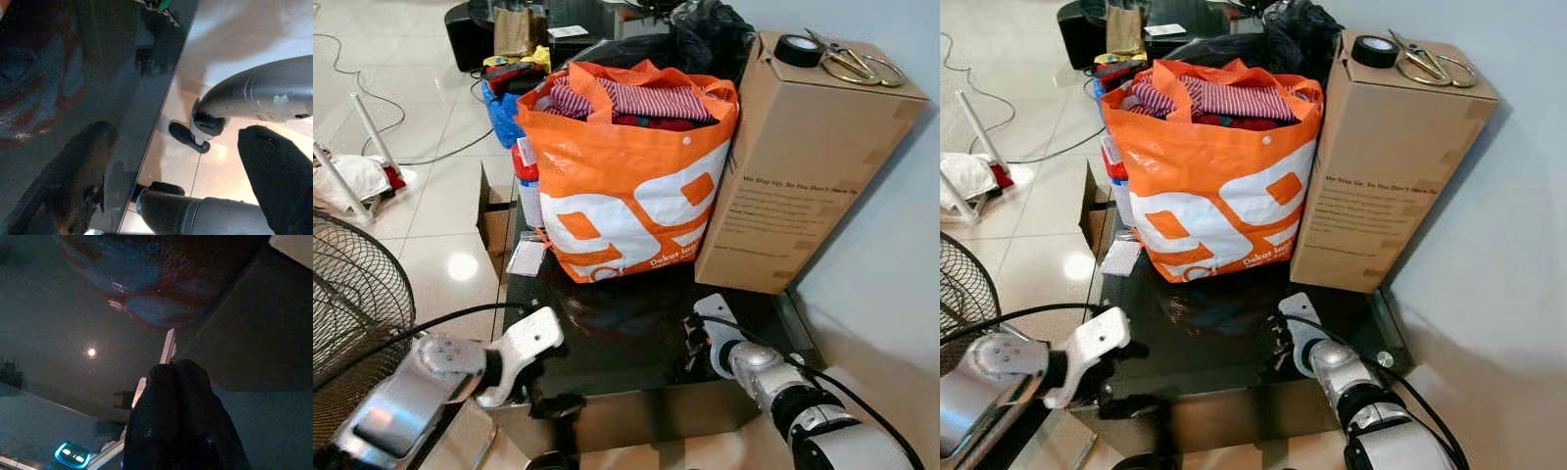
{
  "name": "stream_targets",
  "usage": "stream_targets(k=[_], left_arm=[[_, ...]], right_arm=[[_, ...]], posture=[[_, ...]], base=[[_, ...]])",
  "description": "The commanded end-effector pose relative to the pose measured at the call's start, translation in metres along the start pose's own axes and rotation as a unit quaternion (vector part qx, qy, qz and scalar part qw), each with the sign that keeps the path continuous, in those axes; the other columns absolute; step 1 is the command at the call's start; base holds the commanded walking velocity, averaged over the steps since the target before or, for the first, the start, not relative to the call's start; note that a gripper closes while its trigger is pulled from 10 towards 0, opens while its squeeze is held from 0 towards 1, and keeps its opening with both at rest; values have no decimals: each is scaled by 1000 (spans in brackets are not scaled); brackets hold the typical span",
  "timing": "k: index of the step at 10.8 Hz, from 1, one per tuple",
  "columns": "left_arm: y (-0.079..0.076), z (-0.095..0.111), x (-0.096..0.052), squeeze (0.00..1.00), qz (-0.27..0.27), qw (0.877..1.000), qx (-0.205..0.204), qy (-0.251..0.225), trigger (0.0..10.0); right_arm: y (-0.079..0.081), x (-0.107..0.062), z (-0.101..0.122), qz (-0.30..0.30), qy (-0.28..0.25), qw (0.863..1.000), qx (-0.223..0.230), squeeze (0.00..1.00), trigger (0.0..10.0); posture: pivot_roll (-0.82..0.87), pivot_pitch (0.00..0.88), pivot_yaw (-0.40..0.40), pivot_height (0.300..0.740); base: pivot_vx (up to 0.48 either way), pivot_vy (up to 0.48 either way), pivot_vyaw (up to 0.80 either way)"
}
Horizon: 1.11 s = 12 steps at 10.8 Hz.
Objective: Hang keys on a hook
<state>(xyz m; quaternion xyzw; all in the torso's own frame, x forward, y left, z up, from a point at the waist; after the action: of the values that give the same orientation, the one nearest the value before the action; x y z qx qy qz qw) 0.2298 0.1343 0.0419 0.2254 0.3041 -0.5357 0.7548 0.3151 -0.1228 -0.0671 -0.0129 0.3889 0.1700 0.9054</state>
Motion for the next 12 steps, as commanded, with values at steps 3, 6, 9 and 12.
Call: stream_targets(k=[3, 6, 9, 12], left_arm=[[5, 7, 5, 0, 8, 1000, 6, -11, 10000], [8, 11, 10, 0, 7, 1000, 12, -17, 10000], [9, 12, 13, 0, 3, 1000, 17, -18, 10000], [11, 14, 16, 0, -1, 1000, 21, -19, 10000]], right_arm=[[-7, -2, 27, 6, -51, 997, 59, 0, 0], [-23, -8, 37, -1, -69, 995, 65, 0, 0], [-31, -13, 14, 15, 6, 999, -29, 1000, 10000], [-38, -20, 11, 47, 46, 993, -94, 1000, 10000]], posture=[[0, 0, -44, 740], [-18, 0, -37, 740], [-22, 0, -41, 740], [-31, 0, -42, 740]], base=[[0, 0, 0], [0, 0, 0], [0, 0, 0], [0, 0, 0]])
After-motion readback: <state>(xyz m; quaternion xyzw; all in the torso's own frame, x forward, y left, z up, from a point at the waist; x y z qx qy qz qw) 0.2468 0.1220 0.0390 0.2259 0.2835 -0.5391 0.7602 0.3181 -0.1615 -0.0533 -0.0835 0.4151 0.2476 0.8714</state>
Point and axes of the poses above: a point about 5 cm out from each wrist's last joint towards the gripper, its own x axis pointing out of the wrist towards the gripper, its own z axis along the axis of the wrist's last joint, y = z × x, the point moved 6 cm from there along x, pointing out of the wrist towards the gripper, and after that the axes turned 9 degrees about x, right-handed, at the moved point
